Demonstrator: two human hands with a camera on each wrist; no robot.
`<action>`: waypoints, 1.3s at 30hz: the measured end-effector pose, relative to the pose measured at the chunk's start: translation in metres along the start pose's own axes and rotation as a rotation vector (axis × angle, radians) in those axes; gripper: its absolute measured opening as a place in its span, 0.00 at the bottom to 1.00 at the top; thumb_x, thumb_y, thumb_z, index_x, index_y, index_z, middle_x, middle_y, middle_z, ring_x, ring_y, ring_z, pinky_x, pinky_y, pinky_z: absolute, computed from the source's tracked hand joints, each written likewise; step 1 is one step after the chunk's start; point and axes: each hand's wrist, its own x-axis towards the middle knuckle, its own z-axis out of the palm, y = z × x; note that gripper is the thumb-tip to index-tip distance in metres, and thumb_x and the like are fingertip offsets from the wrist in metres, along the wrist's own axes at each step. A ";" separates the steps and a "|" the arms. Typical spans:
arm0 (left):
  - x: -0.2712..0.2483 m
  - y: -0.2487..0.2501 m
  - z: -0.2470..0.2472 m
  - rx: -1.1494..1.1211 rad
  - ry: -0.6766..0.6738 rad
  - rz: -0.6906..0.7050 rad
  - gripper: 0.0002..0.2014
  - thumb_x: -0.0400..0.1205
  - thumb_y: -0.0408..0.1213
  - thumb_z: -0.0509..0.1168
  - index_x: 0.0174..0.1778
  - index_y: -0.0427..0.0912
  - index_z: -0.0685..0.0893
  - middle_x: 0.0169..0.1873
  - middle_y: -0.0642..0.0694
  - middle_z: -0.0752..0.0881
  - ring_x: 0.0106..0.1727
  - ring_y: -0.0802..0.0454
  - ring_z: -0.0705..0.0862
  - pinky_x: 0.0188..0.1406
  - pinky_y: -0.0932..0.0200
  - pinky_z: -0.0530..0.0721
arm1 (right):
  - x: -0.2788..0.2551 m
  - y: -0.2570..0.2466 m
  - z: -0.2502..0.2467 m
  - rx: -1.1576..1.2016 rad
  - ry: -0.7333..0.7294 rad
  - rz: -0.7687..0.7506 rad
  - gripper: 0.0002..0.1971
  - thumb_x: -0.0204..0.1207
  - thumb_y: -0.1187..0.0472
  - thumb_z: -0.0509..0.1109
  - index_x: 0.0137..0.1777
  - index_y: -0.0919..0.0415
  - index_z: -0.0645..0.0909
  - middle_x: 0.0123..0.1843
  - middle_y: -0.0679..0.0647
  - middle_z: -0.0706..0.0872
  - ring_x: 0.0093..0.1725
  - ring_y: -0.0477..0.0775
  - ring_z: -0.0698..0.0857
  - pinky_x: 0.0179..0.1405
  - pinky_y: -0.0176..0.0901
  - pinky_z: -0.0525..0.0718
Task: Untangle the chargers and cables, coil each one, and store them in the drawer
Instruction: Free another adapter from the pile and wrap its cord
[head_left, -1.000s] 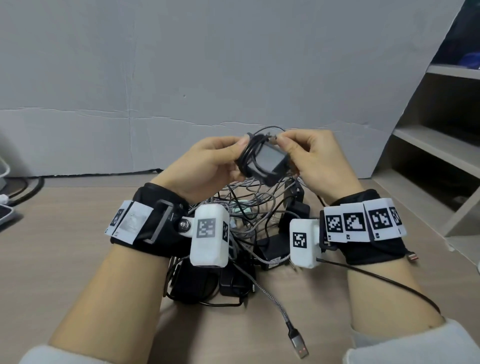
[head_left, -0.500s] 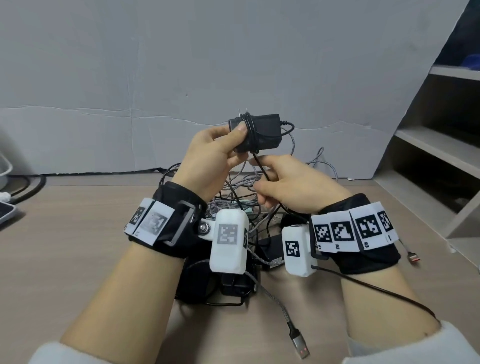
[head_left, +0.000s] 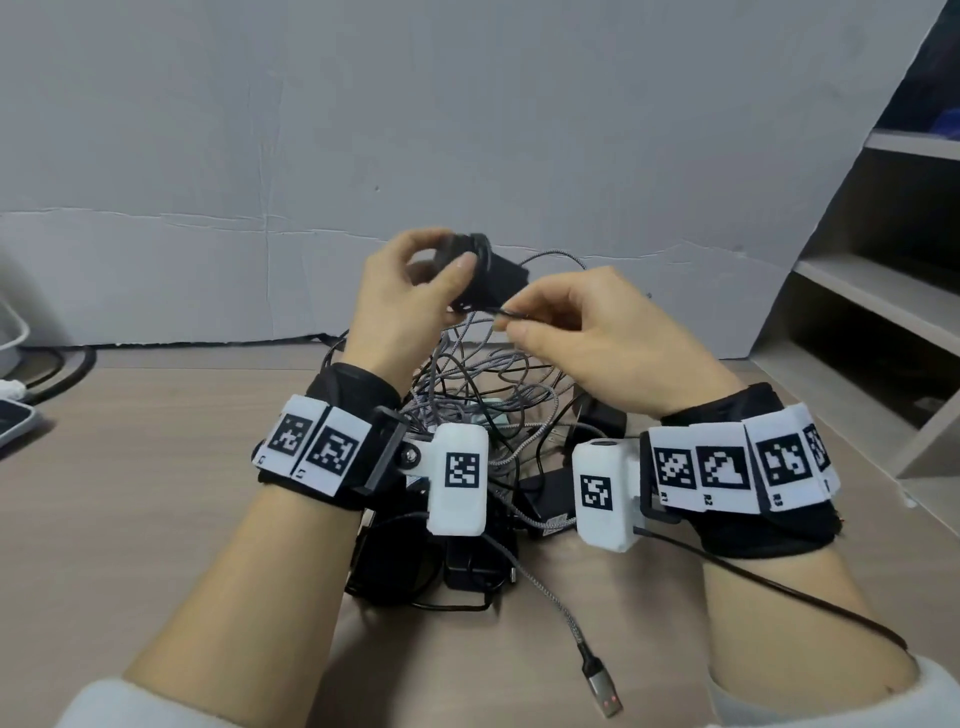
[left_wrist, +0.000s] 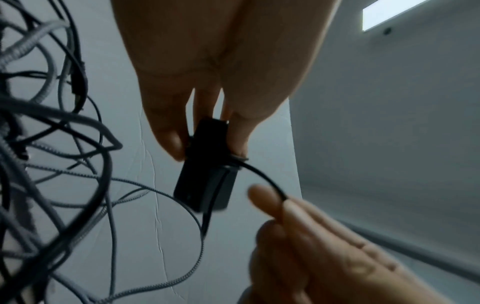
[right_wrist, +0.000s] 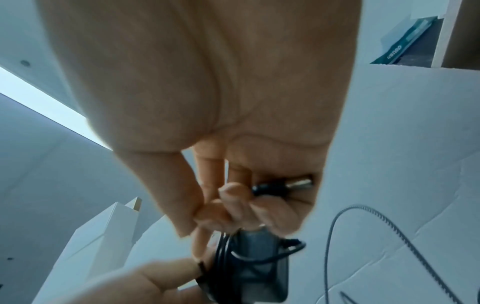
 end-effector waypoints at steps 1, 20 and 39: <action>-0.001 0.000 0.001 0.085 -0.071 0.006 0.14 0.86 0.34 0.68 0.67 0.40 0.82 0.53 0.43 0.91 0.48 0.50 0.92 0.44 0.54 0.90 | 0.001 0.002 -0.002 0.001 0.059 -0.030 0.05 0.82 0.58 0.72 0.50 0.55 0.90 0.42 0.51 0.92 0.43 0.51 0.88 0.49 0.49 0.85; -0.007 0.003 0.003 0.252 -0.367 0.075 0.08 0.91 0.34 0.59 0.51 0.41 0.83 0.48 0.34 0.88 0.43 0.43 0.91 0.51 0.37 0.91 | 0.004 0.013 0.004 0.021 0.077 0.267 0.30 0.66 0.32 0.73 0.55 0.53 0.69 0.62 0.52 0.83 0.55 0.53 0.91 0.50 0.62 0.91; -0.006 0.013 -0.002 0.511 -0.381 0.159 0.09 0.87 0.38 0.67 0.40 0.48 0.80 0.63 0.53 0.86 0.47 0.44 0.91 0.55 0.44 0.90 | 0.012 0.021 0.006 -0.017 0.236 0.183 0.07 0.85 0.54 0.63 0.49 0.51 0.67 0.44 0.43 0.75 0.41 0.52 0.82 0.39 0.49 0.83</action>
